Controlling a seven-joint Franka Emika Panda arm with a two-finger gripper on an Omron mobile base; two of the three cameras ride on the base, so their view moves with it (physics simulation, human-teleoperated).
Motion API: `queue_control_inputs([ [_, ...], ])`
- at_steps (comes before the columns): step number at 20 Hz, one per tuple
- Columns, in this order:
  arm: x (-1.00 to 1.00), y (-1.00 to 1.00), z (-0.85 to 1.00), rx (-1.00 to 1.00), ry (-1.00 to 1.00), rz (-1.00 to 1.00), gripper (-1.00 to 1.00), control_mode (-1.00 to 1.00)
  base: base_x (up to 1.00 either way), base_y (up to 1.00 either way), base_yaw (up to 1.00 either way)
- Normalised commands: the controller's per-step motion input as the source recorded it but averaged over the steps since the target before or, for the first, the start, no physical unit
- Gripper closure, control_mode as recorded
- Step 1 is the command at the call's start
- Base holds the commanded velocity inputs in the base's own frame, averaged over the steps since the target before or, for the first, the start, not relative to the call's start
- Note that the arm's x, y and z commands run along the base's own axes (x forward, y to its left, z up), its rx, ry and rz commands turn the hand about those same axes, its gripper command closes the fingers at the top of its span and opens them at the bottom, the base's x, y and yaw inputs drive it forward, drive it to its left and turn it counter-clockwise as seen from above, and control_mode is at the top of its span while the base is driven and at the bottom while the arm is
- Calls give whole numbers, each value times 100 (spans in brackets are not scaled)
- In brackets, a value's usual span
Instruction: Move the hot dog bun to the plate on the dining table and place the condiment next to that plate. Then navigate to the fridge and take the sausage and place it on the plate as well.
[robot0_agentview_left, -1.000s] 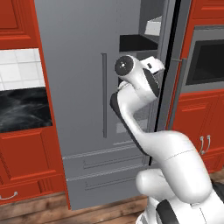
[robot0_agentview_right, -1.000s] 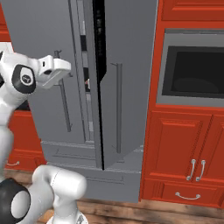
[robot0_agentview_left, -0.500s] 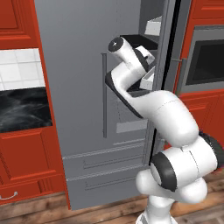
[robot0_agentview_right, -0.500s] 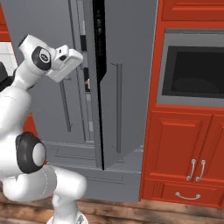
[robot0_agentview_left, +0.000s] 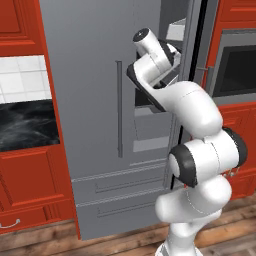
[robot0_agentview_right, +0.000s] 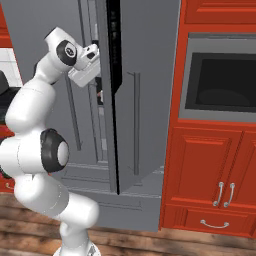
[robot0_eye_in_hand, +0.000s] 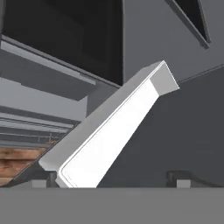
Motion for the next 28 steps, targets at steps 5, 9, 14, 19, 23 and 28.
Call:
queue_control_inputs([
  [5,-8,-77,0,2,0,0,-100,-100,0,0,0],
  [9,-7,-79,0,6,0,-1,-100,-100,0,0,0],
  [14,0,-91,0,13,0,0,-100,-100,0,0,0],
  [19,0,-89,-2,17,0,0,-100,-100,0,0,0],
  [23,0,-60,-3,17,0,0,-100,-100,0,0,0],
  [28,-10,4,-1,10,-15,0,-100,-100,0,0,0],
])
